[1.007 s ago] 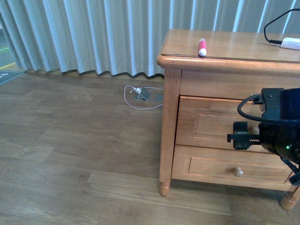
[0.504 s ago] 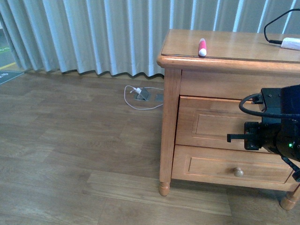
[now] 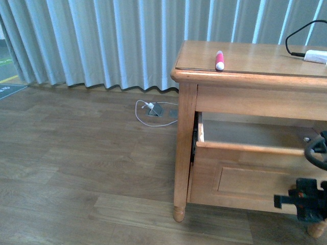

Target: Place pink marker in drawer with both arms

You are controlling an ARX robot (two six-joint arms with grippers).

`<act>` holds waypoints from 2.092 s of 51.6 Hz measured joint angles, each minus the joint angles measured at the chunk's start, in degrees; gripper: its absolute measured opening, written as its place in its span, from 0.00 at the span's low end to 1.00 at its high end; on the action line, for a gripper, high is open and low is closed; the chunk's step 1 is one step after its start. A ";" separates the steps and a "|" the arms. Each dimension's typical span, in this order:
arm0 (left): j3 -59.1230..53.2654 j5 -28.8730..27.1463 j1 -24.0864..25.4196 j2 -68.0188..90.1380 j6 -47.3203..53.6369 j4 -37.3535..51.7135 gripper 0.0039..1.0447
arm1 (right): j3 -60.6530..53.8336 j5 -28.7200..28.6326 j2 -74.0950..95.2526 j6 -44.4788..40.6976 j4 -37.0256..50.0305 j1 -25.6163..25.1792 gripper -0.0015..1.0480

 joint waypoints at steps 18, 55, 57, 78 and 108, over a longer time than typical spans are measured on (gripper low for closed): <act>0.00 0.00 0.00 0.00 0.00 0.00 0.95 | -13.46 -3.30 -16.46 2.45 -3.93 1.03 0.65; 0.00 0.00 0.00 0.00 0.00 0.00 0.95 | -11.74 -16.24 -76.94 -0.48 -56.08 -9.75 0.92; 0.00 0.00 0.00 0.00 0.00 0.00 0.95 | -11.74 -16.57 -77.64 -0.33 -57.07 -9.75 0.92; 0.00 0.00 0.00 0.00 0.00 0.00 0.95 | -11.74 -16.57 -78.18 -0.24 -57.16 -9.77 0.92; 36.79 -9.90 -14.10 52.22 10.38 14.82 0.95 | -11.74 -16.63 -78.18 -0.24 -57.16 -9.77 0.92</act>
